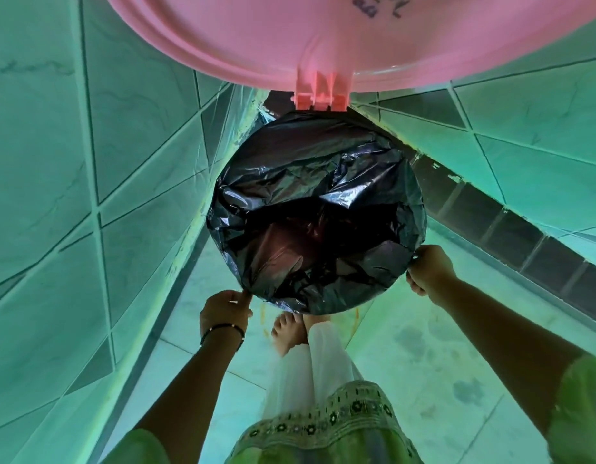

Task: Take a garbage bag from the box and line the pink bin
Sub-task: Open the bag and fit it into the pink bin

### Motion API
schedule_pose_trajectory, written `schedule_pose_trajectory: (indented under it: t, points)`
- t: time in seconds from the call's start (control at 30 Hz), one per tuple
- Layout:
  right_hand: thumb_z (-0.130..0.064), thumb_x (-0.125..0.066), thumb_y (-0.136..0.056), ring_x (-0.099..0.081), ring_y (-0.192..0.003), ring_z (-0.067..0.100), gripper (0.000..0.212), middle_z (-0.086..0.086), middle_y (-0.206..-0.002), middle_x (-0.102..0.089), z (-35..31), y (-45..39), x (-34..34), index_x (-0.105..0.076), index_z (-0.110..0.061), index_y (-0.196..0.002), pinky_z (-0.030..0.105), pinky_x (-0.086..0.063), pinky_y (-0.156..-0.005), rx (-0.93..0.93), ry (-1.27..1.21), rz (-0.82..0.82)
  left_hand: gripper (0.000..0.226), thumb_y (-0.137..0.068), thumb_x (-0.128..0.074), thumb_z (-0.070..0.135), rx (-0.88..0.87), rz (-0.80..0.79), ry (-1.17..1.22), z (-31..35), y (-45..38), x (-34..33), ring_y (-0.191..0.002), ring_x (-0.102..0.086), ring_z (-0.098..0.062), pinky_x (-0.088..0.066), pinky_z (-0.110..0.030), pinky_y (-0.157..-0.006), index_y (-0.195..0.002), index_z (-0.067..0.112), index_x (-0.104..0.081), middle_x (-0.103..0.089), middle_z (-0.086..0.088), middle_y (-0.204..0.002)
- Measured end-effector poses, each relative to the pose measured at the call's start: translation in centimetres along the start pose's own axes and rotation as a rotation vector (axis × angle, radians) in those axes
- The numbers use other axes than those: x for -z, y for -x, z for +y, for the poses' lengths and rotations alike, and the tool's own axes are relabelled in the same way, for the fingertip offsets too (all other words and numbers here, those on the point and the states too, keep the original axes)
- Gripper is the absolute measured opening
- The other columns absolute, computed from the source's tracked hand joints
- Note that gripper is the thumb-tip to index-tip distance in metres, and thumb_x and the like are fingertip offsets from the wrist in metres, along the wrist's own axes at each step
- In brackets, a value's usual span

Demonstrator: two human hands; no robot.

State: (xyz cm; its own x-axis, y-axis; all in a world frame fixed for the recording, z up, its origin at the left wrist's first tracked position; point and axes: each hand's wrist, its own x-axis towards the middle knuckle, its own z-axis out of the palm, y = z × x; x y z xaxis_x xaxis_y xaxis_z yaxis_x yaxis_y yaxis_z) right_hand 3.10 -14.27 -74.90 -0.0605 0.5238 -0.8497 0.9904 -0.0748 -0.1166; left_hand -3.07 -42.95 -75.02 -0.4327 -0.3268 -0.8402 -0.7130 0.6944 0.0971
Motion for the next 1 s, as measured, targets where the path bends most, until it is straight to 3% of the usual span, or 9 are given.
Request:
schedule_pose_trajectory:
  t: [0.1, 0.2, 0.3, 0.37, 0.43, 0.5, 0.6, 0.7, 1.0]
  points:
    - [0.005, -0.033, -0.092, -0.048, -0.049, 0.021, 0.029, 0.011, -0.061, -0.053, -1.0, -0.7, 0.2, -0.054, -0.003, -0.074, 0.023, -0.041, -0.042, -0.152, -0.416, -0.033, 0.019, -0.096, -0.047, 0.011, 0.230, -0.133, 0.619, 1.2, -0.4, 0.7, -0.040, -0.061, -0.014, -0.043, -0.014, -0.040, -0.099, -0.003, -0.059, -0.065, -0.013, -0.064]
    - [0.003, -0.042, -0.092, -0.065, -0.066, 0.024, 0.021, 0.011, -0.079, -0.067, -0.8, 0.3, 1.4, -0.059, -0.004, -0.103, 0.033, -0.053, -0.054, -0.203, -0.745, -0.018, 0.035, -0.099, -0.033, 0.011, 0.199, -0.022, 0.957, 2.6, 0.1, 2.0, -0.112, -0.059, -0.035, -0.048, -0.038, -0.093, -0.128, -0.003, -0.045, -0.055, -0.026, -0.124]
    - [-0.004, -0.049, -0.090, -0.063, -0.088, 0.026, 0.028, 0.010, -0.108, -0.064, 0.0, 4.1, 2.2, -0.053, -0.011, -0.116, 0.036, -0.050, -0.073, 0.071, -0.417, 0.351, 0.019, -0.091, -0.046, 0.015, -0.347, 0.412, 0.459, 3.8, 3.9, 3.1, -0.086, -0.060, -0.030, -0.052, -0.027, -0.076, -0.105, 0.007, -0.055, -0.058, -0.010, -0.096]
    - [-0.004, -0.054, -0.088, -0.057, -0.095, 0.021, 0.028, 0.009, -0.113, -0.061, 0.0, 7.4, 1.7, -0.053, -0.011, -0.115, 0.032, -0.044, -0.079, 0.496, -0.101, 0.554, 0.023, -0.085, -0.045, 0.021, -0.792, 0.396, 0.218, 4.9, 5.9, 3.1, -0.083, -0.057, -0.021, -0.045, -0.014, -0.070, -0.098, 0.006, -0.059, -0.057, -0.004, -0.093]
    - [-0.005, -0.053, -0.088, -0.051, -0.104, 0.017, 0.026, 0.011, -0.114, -0.059, -0.6, 9.6, 0.3, -0.056, -0.009, -0.113, 0.033, -0.040, -0.087, 0.853, 0.149, 0.496, 0.034, -0.085, -0.042, 0.030, -1.034, 0.258, -0.184, 5.8, 6.0, 2.1, -0.099, -0.058, -0.025, -0.049, -0.029, -0.085, -0.104, 0.009, -0.061, -0.061, -0.009, -0.106]
    - [-0.012, -0.050, -0.086, -0.051, -0.112, 0.019, 0.031, 0.009, -0.118, -0.060, -1.3, 9.7, -1.9, -0.057, -0.010, -0.116, 0.035, -0.038, -0.096, 1.066, 0.465, 0.357, 0.050, -0.089, -0.033, 0.041, -1.029, 0.149, -0.731, 7.0, 5.6, 0.7, -0.133, -0.037, -0.030, -0.027, -0.052, -0.110, -0.129, 0.015, -0.049, -0.045, -0.011, -0.139]
    - [-0.026, -0.041, -0.089, -0.040, -0.133, 0.030, 0.048, 0.013, -0.140, -0.049, -2.8, 7.8, -4.7, -0.047, -0.009, -0.133, 0.046, -0.022, -0.113, 1.105, 0.993, 0.137, 0.059, -0.095, -0.020, 0.047, -0.920, -0.042, -1.189, 8.5, 4.1, -1.1, -0.147, 0.002, -0.025, 0.011, -0.053, -0.114, -0.148, 0.021, -0.014, -0.007, -0.004, -0.159]
    - [-0.038, -0.026, -0.097, -0.013, -0.145, 0.028, 0.058, 0.012, -0.156, -0.021, -4.2, 5.0, -5.8, -0.020, -0.009, -0.147, 0.049, 0.003, -0.117, 0.858, 1.446, -0.106, 0.061, -0.095, -0.012, 0.051, -0.744, -0.168, -1.438, 9.2, 2.5, -1.8, -0.146, 0.004, -0.028, 0.013, -0.055, -0.114, -0.149, 0.022, -0.012, -0.006, -0.006, -0.159]
    - [-0.039, -0.027, -0.099, -0.038, -0.133, 0.029, 0.042, 0.006, -0.140, -0.049, -5.8, 4.1, -5.0, -0.047, -0.027, -0.134, 0.050, -0.007, -0.114, 0.707, 1.588, -0.268, 0.061, -0.095, -0.012, 0.054, -0.555, -0.275, -1.539, 9.2, 3.1, -1.0, -0.142, -0.021, -0.031, -0.003, -0.050, -0.117, -0.143, 0.023, -0.033, -0.032, -0.008, -0.152]
